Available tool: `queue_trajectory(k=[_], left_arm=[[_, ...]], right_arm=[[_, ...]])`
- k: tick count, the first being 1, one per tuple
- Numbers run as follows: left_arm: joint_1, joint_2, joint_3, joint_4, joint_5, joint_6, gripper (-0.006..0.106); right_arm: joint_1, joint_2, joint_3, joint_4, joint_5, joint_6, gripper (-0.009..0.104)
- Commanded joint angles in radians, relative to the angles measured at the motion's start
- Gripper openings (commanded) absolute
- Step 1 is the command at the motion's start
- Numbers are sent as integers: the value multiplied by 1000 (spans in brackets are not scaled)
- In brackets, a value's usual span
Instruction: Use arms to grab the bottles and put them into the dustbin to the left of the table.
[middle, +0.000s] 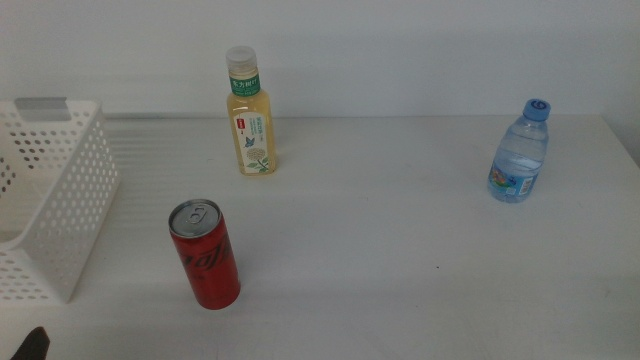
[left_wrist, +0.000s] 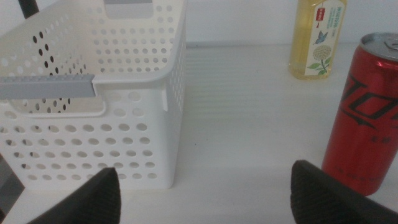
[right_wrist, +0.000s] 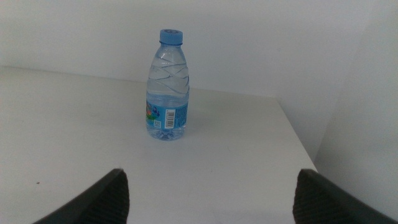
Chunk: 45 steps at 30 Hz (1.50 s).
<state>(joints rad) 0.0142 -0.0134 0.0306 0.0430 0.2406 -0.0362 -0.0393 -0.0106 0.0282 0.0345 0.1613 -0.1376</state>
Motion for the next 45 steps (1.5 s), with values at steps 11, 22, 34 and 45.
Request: queue_trajectory(k=[11, 22, 34, 45], left_arm=[[-4, 44, 4, -5, -150, -12, 90], [-96, 254, 4, -12, -437, -14, 90], [-426, 789, 4, -13, -950, -14, 90], [-480, 1266, 5, -18, -1458, -14, 90]], right_arm=[[2, -26, -7, -10, -74, -8, 96], [2, -26, -7, -10, -74, -8, 96], [2, -26, -7, -10, -74, -8, 96], [2, -26, -7, -10, -74, -8, 96]])
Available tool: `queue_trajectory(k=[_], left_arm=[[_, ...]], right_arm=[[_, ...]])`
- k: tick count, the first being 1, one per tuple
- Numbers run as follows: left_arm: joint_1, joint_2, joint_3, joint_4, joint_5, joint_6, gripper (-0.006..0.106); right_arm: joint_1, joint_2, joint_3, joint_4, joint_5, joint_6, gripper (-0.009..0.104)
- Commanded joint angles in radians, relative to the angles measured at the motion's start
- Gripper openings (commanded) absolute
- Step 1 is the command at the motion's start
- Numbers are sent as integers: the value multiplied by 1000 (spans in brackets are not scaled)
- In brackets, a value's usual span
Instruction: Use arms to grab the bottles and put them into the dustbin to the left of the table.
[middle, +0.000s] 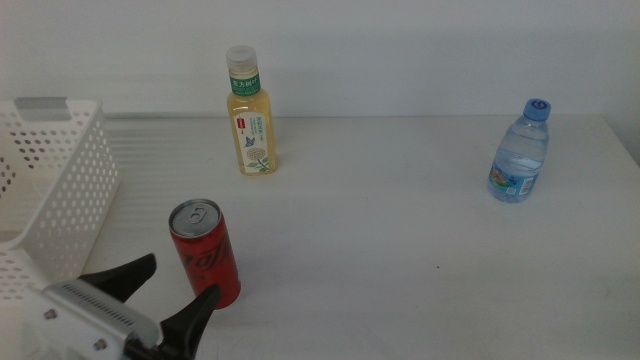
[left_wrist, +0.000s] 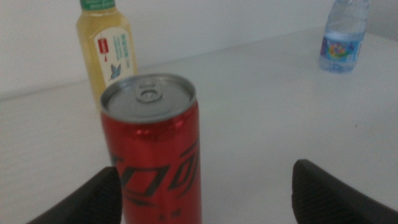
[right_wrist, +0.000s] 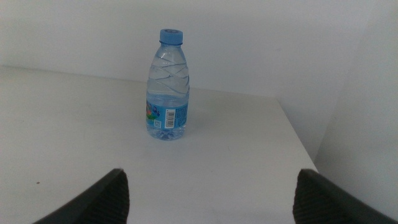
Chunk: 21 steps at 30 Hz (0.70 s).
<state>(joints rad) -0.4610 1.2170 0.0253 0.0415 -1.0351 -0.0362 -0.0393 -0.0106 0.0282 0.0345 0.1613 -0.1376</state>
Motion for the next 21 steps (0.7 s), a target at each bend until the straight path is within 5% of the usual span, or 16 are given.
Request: queue_trajectory(k=[1, 21], left_arm=[[-5, 64, 11, -16, -217, -14, 90], [-5, 206, 11, -80, -281, -77, 90]], right_arm=[[2, -26, -7, -10, -74, -8, 96], [2, -26, -7, -10, -74, -8, 96]])
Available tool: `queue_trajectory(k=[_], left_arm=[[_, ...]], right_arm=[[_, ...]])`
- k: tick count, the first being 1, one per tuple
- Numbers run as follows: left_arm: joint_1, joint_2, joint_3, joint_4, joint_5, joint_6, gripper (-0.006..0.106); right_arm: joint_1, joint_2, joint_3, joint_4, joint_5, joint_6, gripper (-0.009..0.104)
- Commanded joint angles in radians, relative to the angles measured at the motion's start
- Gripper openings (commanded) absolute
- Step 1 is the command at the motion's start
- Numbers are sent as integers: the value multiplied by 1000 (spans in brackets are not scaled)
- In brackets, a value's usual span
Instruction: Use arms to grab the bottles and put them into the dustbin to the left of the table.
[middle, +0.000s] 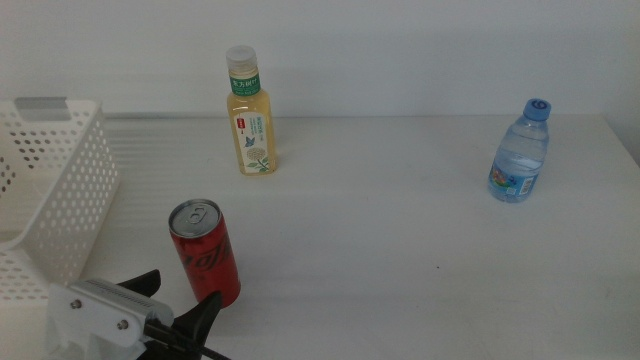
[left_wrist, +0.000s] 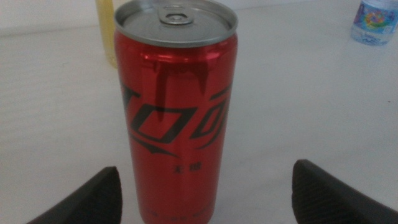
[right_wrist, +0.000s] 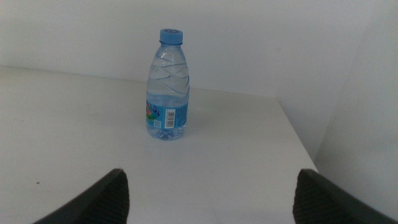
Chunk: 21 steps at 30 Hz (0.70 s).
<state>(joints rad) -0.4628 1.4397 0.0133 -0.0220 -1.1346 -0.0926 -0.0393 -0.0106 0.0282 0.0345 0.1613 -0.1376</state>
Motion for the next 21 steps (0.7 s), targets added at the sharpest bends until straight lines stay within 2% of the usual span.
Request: queue_trajectory(k=[1, 6, 11, 21], left_arm=[[-3, -15, 23, -19, -182, -21, 90], [-3, -15, 21, -23, -182, -20, 90], [-3, -15, -29, -37, -146, -87, 90], [-2, -15, -171, -75, 32, -31, 90]], right_arm=[[2, -26, -7, -10, -74, -8, 96], [2, -26, -7, -10, -74, -8, 96], [2, -26, -7, -10, -74, -8, 96], [2, -26, -7, -10, -74, -8, 96]])
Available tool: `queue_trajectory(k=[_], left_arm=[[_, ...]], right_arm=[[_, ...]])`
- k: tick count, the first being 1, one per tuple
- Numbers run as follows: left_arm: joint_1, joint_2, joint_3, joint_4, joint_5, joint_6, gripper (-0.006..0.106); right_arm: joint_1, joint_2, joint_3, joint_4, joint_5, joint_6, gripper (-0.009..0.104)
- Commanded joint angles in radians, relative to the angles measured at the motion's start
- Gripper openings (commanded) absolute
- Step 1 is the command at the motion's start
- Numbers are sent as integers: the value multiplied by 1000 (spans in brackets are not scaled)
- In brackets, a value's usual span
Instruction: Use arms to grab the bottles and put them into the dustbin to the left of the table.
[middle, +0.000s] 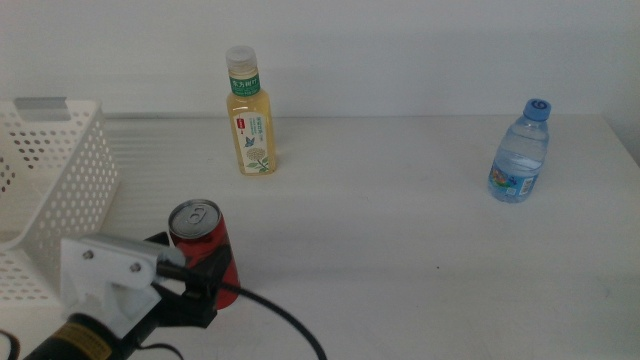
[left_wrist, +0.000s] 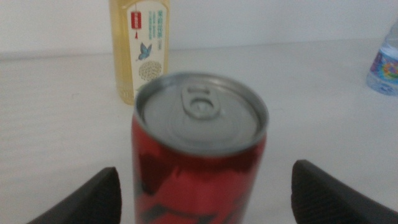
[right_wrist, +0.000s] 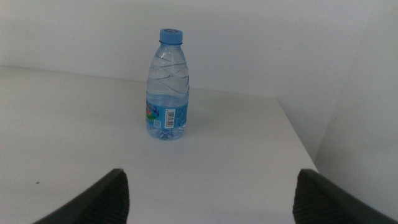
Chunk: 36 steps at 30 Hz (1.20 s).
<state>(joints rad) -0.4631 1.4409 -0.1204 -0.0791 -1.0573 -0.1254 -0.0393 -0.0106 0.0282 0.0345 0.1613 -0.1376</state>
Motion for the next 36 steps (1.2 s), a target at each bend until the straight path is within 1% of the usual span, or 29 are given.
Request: queue_trajectory(k=[1, 11, 14, 18, 21, 26, 28, 30, 33, 36], left_arm=[[-2, -14, -46, -20, -33, 1, 90], [-2, 126, -127, -32, -45, 28, 90], [-2, 187, -150, -37, -104, 28, 90], [-2, 287, -161, -67, -259, 28, 90], [-2, 338, -170, -86, -259, 24, 90], [-2, 367, -174, -85, -259, 28, 89], [-2, 366, -181, -89, -259, 46, 86], [-2, 366, -187, -89, -259, 57, 81], [-2, 366, -195, -89, -259, 54, 68], [-2, 366, -195, -89, -259, 36, 51]], right_arm=[[2, -26, -7, -10, -74, -8, 96], [2, -26, -7, -10, -74, -8, 96], [2, -26, -7, -10, -74, -8, 96], [2, -26, -7, -10, -74, -8, 96], [2, -26, -7, -10, -74, -8, 96], [2, -26, -7, -10, -74, -8, 96], [2, -26, -7, -10, -74, -8, 96], [2, -26, -7, -10, -74, -8, 96], [2, -26, -7, -10, -74, -8, 96], [2, -26, -7, -10, -74, -8, 96]])
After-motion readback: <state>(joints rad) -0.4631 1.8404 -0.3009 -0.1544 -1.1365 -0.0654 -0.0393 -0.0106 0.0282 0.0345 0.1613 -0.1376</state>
